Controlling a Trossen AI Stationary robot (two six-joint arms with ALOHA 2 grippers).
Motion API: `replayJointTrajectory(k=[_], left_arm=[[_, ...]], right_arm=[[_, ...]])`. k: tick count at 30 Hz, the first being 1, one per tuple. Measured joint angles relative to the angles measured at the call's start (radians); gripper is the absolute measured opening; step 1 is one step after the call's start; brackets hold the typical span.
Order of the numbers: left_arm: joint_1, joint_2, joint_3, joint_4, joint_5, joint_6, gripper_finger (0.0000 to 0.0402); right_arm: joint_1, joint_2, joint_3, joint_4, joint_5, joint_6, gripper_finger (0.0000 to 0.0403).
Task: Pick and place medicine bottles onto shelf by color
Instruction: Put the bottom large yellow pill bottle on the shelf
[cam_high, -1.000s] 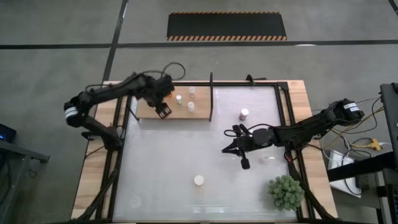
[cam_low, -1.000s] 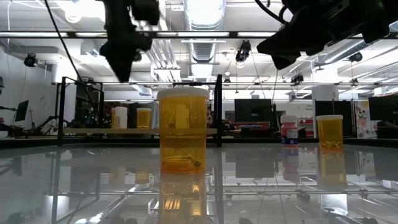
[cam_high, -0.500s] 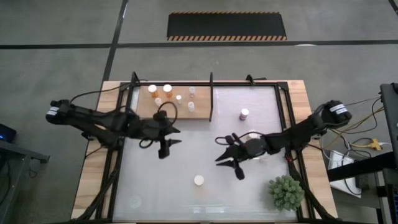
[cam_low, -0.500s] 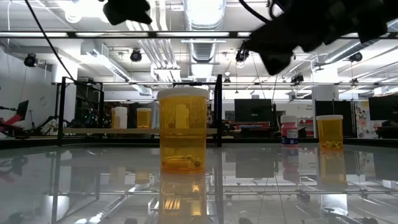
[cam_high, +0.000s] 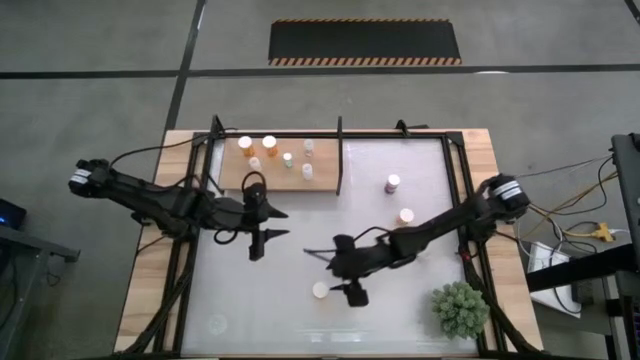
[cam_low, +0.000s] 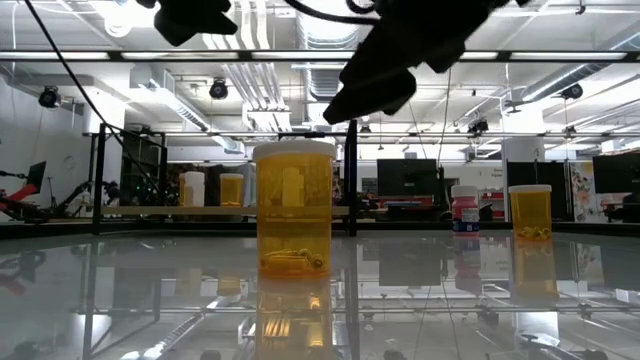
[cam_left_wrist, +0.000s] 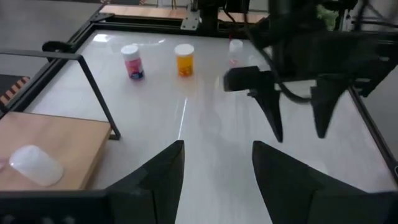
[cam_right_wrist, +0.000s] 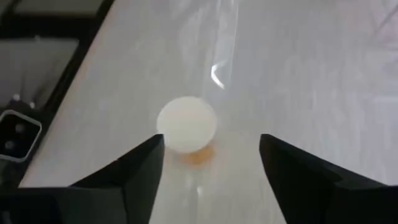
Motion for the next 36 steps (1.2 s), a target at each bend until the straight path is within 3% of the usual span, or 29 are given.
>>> replayJointTrajectory(k=[6, 16, 36], left_arm=[[0.000, -0.008, -0.013, 0.000, 0.000, 0.001, 0.0172], [0.000, -0.019, -0.013, -0.002, 0.000, 0.001, 0.0172], [0.001, -0.037, -0.013, 0.017, 0.000, 0.053, 0.0171]], right_arm=[[0.015, 0.119, 0.184, -0.155, 0.001, 0.009, 0.0278], [0.016, 0.248, 0.367, -0.347, 0.002, 0.038, 0.0265], [0.017, 0.279, 0.392, -0.368, 0.002, 0.027, 0.0279]])
